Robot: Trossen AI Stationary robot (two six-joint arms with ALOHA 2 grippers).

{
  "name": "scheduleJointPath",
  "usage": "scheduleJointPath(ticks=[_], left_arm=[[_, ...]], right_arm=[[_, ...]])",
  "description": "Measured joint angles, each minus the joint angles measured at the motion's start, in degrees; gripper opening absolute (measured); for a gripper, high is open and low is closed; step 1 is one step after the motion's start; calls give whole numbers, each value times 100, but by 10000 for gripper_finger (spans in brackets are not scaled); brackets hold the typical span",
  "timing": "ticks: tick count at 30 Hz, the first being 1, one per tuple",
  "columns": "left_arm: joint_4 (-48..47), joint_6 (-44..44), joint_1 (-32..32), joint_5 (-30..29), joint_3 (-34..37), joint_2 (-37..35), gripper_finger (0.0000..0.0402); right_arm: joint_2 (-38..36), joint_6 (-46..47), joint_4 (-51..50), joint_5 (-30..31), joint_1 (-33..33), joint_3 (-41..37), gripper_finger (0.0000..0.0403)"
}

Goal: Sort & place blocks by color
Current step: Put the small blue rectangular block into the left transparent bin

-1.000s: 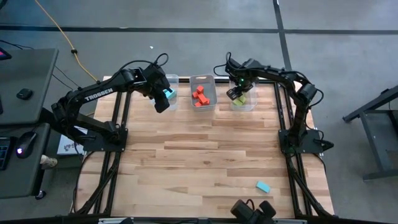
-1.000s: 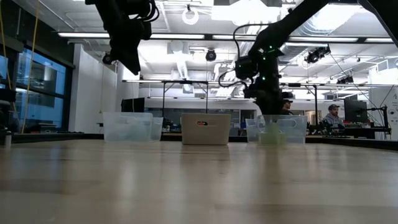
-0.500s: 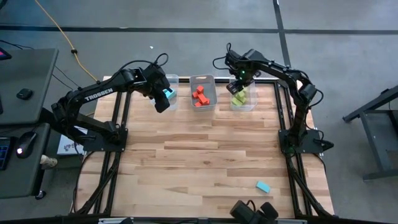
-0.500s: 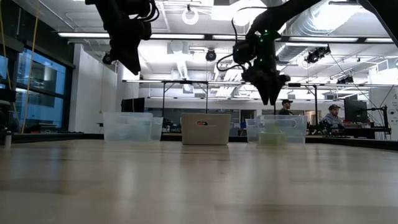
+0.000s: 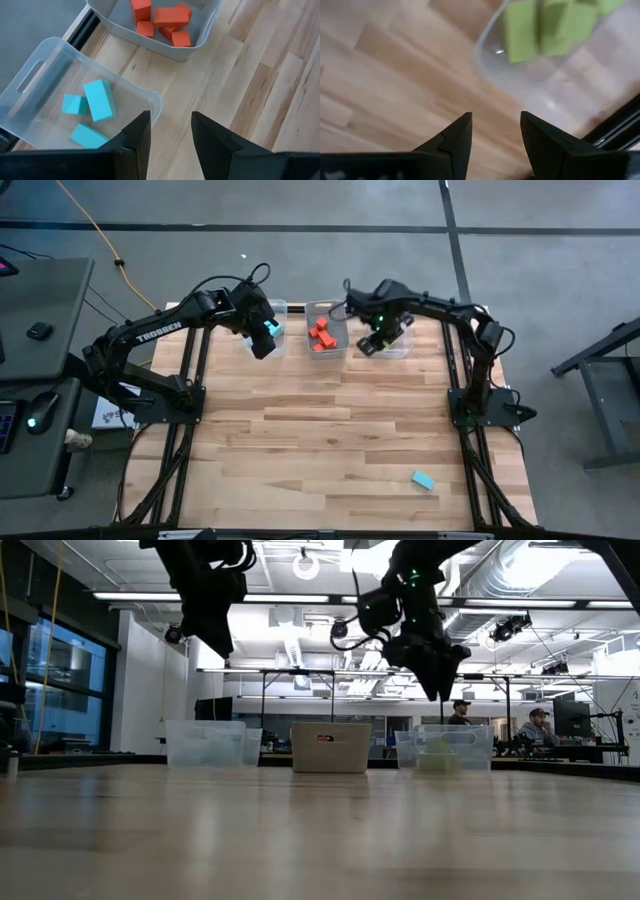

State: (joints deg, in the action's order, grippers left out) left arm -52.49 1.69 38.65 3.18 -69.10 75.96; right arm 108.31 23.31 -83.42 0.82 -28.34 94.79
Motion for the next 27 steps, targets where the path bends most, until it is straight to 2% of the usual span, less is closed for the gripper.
scheduleJointPath(ticks=[13,17,27], left_arm=[[-41,194,-7,0,0,0,117],[-41,390,-7,0,0,0,117],[-42,664,-7,2,0,0,117]], right_arm=[[2,1042,-288,15,1696,-9,158],[2,1268,-676,-8,2016,-9,159],[-71,1884,-659,-306,2684,-9,172]])
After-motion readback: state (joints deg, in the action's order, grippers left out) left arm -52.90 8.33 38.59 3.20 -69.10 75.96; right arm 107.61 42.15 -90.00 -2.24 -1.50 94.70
